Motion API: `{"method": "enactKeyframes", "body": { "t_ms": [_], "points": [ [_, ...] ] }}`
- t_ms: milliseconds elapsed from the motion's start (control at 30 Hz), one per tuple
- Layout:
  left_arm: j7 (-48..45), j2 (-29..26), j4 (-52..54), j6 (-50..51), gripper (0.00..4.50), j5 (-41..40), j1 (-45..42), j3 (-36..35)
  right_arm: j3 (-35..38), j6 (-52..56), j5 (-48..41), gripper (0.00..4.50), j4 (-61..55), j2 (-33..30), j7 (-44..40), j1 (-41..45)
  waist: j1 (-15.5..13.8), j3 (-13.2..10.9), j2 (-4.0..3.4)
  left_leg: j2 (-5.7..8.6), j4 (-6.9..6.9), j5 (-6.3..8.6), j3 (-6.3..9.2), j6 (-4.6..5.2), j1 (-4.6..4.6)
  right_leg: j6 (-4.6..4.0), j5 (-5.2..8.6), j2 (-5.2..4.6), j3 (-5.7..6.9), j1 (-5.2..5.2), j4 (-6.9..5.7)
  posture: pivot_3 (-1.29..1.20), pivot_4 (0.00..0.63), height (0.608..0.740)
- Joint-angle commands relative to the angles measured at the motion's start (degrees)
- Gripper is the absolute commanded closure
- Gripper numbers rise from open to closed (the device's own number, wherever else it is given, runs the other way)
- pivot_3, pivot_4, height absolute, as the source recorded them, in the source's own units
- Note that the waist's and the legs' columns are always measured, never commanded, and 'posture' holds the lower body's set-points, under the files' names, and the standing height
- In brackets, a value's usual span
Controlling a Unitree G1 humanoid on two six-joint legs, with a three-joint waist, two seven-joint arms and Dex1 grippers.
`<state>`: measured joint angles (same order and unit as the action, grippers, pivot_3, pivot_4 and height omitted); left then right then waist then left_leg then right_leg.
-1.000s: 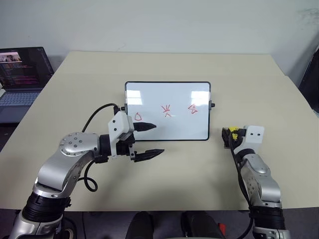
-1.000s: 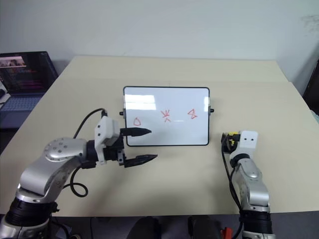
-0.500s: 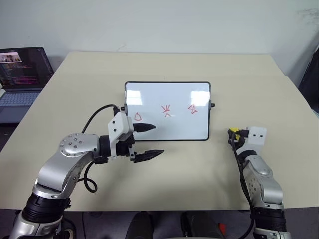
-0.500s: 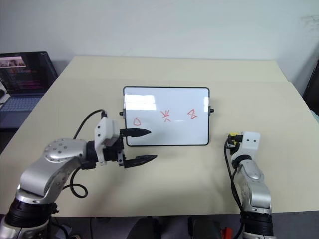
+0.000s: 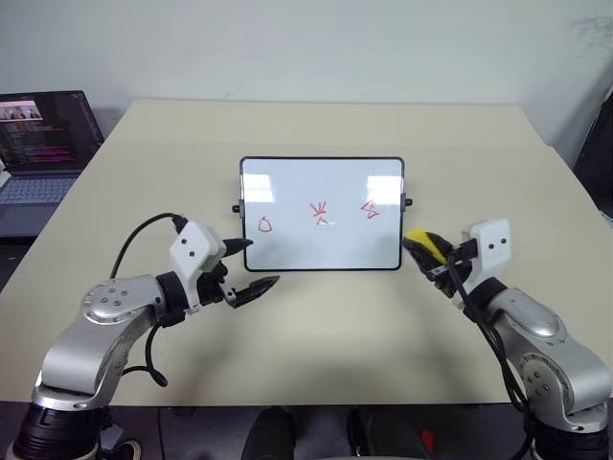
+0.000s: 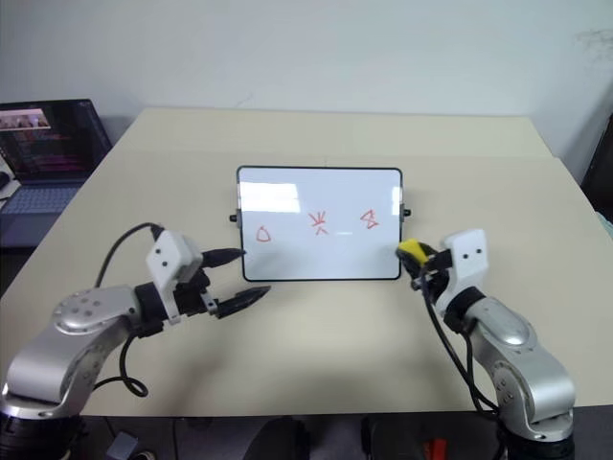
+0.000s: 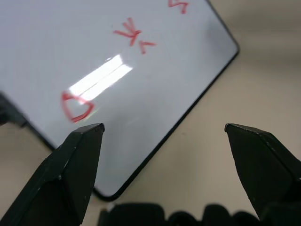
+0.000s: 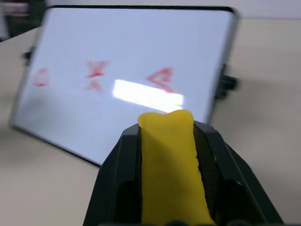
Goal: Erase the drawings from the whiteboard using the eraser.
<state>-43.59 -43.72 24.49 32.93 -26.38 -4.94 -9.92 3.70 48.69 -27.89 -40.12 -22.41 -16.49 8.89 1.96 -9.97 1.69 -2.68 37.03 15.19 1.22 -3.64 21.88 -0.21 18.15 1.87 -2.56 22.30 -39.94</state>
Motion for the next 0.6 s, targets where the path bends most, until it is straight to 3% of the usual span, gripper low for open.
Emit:
{"method": "enactKeyframes", "body": {
  "t_ms": [33, 133, 267, 333, 467, 600],
  "points": [
    [0.84, -1.80, 2.18, 1.05, 0.00, -0.34, 2.20, -4.75, -4.74, 0.88, 0.14, 3.33, -1.10, -1.29, -1.75, 6.61, 0.24, -0.01, 0.02, 0.00, 0.01, 0.00, -0.01, 0.00, -0.02, 0.00, 0.00, 0.00, -0.01, 0.00, 0.00, 0.00, 0.150, 0.740],
    [1.71, -1.95, 1.27, 1.98, 0.00, -0.72, 4.33, -8.43, -11.79, -2.41, 2.47, 3.33, 4.44, -0.99, -5.77, 13.35, 0.44, -0.02, 0.03, -0.01, -0.03, 0.00, 0.04, 0.00, -0.01, -0.02, 0.00, 0.01, 0.04, 0.02, 0.01, 0.00, 0.150, 0.740],
    [1.84, -3.97, -2.92, 0.48, 0.00, 3.15, 6.67, -8.46, -23.54, -12.14, 12.53, 3.33, 16.26, -0.31, -10.28, 22.95, 0.44, -0.04, 0.02, -0.02, -0.05, 0.00, 0.05, 0.00, -0.02, -0.15, -0.05, 0.01, 0.06, 0.03, 0.03, 0.00, 0.150, 0.740],
    [2.88, -4.33, -5.82, 0.41, 0.00, 4.12, 4.98, -8.39, -28.79, -17.80, 18.16, 3.33, 24.11, 3.09, -10.90, 29.64, 0.42, -0.06, 0.05, -0.01, -0.04, 0.00, 0.05, 0.00, 0.00, -0.24, -0.11, 0.00, 0.08, 0.04, 0.04, 0.00, 0.150, 0.740],
    [1.92, -6.00, -8.51, -0.42, 0.00, 5.89, 2.76, -7.37, -34.81, -27.84, 26.97, 3.33, 38.43, 9.56, -11.22, 39.35, 0.43, -0.13, 0.17, -0.04, -0.03, 0.00, 0.08, 0.00, 0.05, -0.27, -0.12, 0.00, 0.14, 0.10, 0.00, 0.00, 0.150, 0.740],
    [0.57, -6.27, -7.55, 0.53, 0.00, 5.17, 1.61, -6.53, -35.45, -34.13, 31.26, 3.33, 50.02, 15.31, -9.88, 44.11, 0.04, -0.10, 0.22, -0.03, -0.05, 0.01, 0.09, -0.01, 0.17, -0.29, -0.12, -0.10, 0.20, 0.14, 0.09, 0.00, 0.150, 0.740]
  ]
}}
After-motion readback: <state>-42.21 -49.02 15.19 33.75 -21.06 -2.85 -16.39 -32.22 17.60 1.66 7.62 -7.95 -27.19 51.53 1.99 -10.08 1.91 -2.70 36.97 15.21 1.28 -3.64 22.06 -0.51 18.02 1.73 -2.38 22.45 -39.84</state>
